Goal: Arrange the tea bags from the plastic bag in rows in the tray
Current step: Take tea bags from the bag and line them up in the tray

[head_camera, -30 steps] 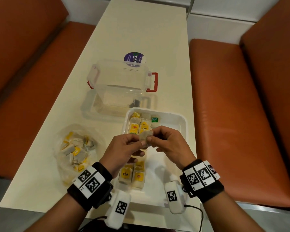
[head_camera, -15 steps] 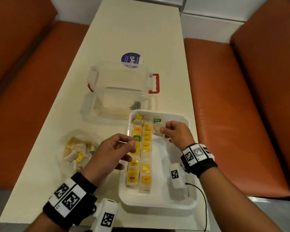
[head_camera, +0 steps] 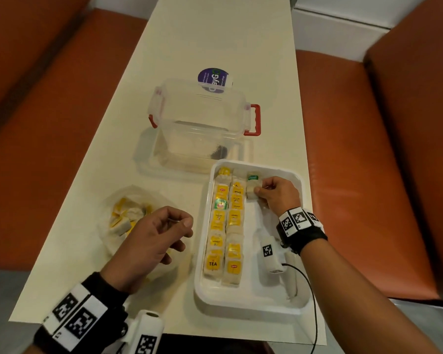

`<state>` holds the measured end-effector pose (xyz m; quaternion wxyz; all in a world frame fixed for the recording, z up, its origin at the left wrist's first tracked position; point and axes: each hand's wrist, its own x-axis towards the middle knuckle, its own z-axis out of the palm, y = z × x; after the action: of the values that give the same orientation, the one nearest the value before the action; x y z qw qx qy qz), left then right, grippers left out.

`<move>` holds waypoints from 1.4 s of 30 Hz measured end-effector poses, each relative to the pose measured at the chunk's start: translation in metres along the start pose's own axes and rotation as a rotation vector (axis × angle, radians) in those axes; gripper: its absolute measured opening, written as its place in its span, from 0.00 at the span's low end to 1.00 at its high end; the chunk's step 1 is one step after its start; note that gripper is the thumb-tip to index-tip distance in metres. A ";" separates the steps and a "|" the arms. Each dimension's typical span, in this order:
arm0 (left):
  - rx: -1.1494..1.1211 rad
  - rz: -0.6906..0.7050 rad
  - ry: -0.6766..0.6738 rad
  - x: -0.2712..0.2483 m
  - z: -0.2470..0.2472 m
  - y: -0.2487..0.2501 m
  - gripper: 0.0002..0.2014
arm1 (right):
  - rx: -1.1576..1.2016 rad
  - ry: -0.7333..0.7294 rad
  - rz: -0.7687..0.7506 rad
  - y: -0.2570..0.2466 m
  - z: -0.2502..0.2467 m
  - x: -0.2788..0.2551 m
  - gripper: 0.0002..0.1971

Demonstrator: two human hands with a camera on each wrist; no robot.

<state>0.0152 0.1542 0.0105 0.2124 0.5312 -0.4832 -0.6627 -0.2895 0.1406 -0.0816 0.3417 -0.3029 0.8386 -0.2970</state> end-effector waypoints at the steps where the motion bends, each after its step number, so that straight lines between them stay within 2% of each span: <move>1: 0.005 0.002 0.007 -0.001 -0.002 0.000 0.08 | 0.012 0.003 0.006 0.000 0.001 0.000 0.08; 6: -0.012 -0.007 0.039 -0.001 -0.014 0.000 0.08 | 0.038 0.038 0.029 0.002 0.005 0.001 0.09; 10: -0.025 -0.016 0.048 -0.001 -0.021 0.000 0.13 | 0.077 0.050 0.038 0.000 0.005 -0.001 0.09; 16: -0.022 -0.013 0.067 -0.001 -0.021 0.000 0.09 | 0.086 0.064 0.045 0.000 0.004 -0.003 0.08; 21: -0.037 -0.006 0.078 -0.001 -0.026 0.002 0.14 | 0.087 0.051 0.037 0.001 0.005 -0.004 0.08; 27: -0.034 0.002 0.115 -0.001 -0.042 0.004 0.11 | 0.134 0.050 0.025 0.003 0.002 -0.010 0.11; 30: 0.002 0.028 0.144 0.000 -0.053 0.006 0.06 | 0.141 0.067 0.004 -0.001 -0.003 -0.018 0.14; 33: 0.162 0.084 0.182 0.005 -0.067 0.002 0.04 | 0.209 0.071 -0.020 -0.014 -0.007 -0.036 0.15; 36: 0.425 0.138 0.215 0.010 -0.081 -0.004 0.07 | 0.140 0.033 -0.122 -0.031 -0.009 -0.061 0.11; 40: 0.727 0.119 0.180 0.016 -0.091 -0.008 0.11 | -0.040 -0.220 -0.333 -0.057 -0.001 -0.105 0.04; 42: 0.845 0.111 0.152 0.020 -0.092 -0.009 0.12 | -0.167 -0.331 -0.447 -0.070 0.012 -0.124 0.04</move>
<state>0.0938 0.1041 -0.0043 0.0469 0.5921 -0.7229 -0.3532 -0.1872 0.1805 0.0090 0.3738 -0.5513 0.7056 -0.2416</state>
